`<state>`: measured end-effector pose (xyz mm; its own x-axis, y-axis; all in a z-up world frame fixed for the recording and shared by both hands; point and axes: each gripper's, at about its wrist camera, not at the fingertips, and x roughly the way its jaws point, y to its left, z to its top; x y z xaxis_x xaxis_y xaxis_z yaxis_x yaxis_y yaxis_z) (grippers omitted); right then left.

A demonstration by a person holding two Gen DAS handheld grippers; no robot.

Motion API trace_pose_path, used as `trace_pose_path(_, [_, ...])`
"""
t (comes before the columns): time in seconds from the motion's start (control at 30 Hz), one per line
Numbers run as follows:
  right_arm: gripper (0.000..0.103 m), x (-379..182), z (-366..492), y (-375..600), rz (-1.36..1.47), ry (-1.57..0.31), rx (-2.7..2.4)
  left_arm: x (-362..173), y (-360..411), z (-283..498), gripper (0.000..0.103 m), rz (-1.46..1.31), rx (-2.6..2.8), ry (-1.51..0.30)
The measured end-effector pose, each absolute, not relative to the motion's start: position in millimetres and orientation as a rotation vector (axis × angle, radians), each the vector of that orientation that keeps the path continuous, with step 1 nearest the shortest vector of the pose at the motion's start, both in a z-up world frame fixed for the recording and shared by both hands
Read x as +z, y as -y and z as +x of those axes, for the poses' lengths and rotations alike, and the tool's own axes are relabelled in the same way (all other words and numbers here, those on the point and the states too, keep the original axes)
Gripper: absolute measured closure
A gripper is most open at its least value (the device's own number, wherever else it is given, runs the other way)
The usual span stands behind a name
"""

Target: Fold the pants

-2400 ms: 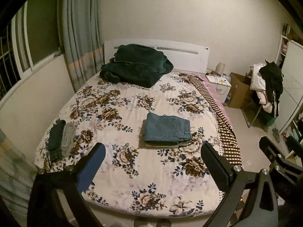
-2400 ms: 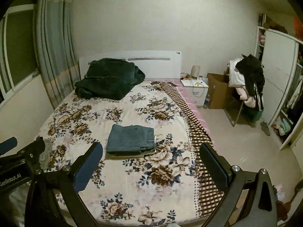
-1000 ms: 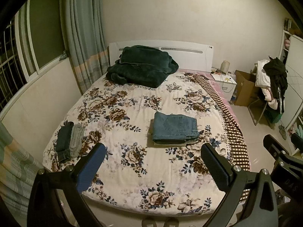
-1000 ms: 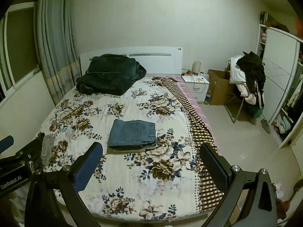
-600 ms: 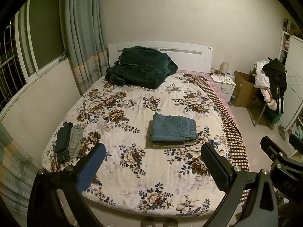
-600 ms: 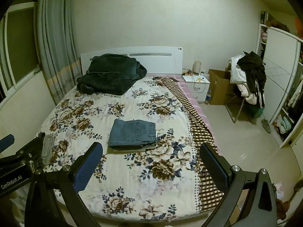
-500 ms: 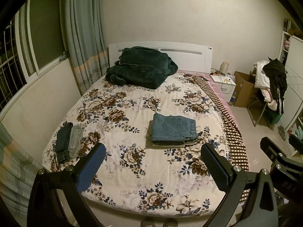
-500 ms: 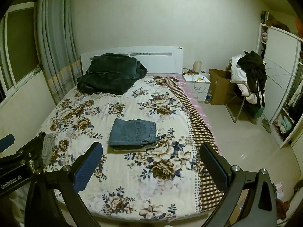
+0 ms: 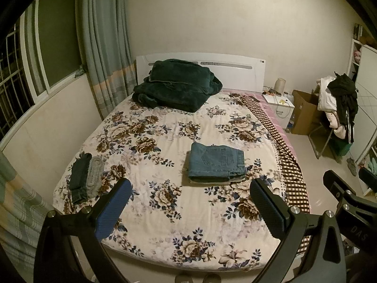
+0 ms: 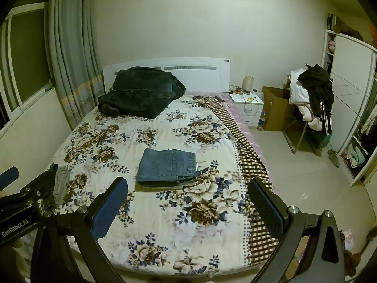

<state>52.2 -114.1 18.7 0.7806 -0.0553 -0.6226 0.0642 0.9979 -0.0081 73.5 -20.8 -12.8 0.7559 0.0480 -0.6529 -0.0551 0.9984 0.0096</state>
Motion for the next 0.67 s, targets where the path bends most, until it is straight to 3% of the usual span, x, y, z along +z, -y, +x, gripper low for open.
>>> trace_pose_path(0.67, [0.0, 19.7, 54.4, 112.9, 0.017, -0.679, -0.059, 0.4, 24.1, 78.6, 0.0, -0.014, 0.059, -0.71])
